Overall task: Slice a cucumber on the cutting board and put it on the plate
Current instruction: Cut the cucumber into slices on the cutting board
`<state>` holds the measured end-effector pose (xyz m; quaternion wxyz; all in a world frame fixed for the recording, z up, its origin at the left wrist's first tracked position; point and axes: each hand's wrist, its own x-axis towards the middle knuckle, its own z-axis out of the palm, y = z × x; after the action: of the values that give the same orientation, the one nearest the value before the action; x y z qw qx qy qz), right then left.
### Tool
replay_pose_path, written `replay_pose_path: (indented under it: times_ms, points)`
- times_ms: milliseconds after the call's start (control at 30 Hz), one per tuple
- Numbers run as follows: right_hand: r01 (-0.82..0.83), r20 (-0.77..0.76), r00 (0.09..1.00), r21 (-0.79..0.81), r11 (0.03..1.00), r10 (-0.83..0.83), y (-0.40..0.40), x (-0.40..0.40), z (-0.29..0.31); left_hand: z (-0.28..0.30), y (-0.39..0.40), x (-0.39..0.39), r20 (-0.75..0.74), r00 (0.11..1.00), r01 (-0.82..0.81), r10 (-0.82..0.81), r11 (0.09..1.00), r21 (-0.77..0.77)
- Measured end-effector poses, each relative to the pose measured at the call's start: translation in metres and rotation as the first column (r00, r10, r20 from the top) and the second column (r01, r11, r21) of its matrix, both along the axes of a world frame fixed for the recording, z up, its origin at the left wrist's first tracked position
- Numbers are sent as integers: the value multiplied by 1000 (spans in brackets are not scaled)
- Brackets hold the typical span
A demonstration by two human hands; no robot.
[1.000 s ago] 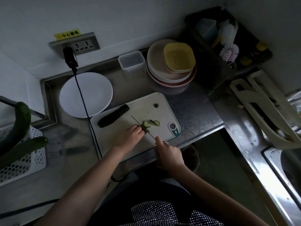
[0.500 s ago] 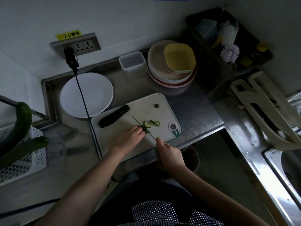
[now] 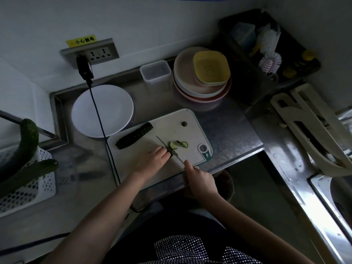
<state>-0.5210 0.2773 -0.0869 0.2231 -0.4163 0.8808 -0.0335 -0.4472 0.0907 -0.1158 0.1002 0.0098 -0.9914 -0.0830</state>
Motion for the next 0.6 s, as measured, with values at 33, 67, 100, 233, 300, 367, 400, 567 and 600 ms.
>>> replay_pose_path:
  times_ms: [33, 67, 100, 233, 300, 367, 400, 567, 600]
  points:
    - [-1, -3, 1000, -22, 1000, 1, 1, 1, 0, 0, 0, 1, -3, 1000, -3, 3, 1000, -11]
    - [-6, -4, 1000, -37, 999, 6, 1, 2, -1, 1, 0, 2, -9, 1000, -1, 1, 1000, -19]
    - [-12, -3, 1000, -45, 999, 12, 1, 3, -2, 1, 0, 3, -21, 1000, -2, 2, 1000, -27]
    - [-21, -4, 1000, -44, 999, 21, -1, 4, -5, 0, 1, 3, -12, 1000, -25, 25, 999, -29]
    - [-19, -4, 1000, -46, 999, 18, -1, 4, -6, -1, 0, 4, 9, 1000, -22, 22, 999, -28]
    - [-13, -2, 1000, -44, 999, 13, -1, 4, -7, -2, -1, 5, 16, 1000, -14, 14, 1000, -25]
    - [-11, 1, 1000, -43, 999, 11, -1, 4, -7, -1, 0, 6, 17, 1000, -12, 12, 1000, -20]
    - [5, 19, 1000, 5, 1000, -5, -3, 3, -6, -1, 0, 5, 14, 1000, 2, -3, 1000, 22]
    - [0, 11, 1000, 22, 1000, 0, -3, 3, -5, -2, -1, 5, 12, 1000, 13, -14, 999, 34]
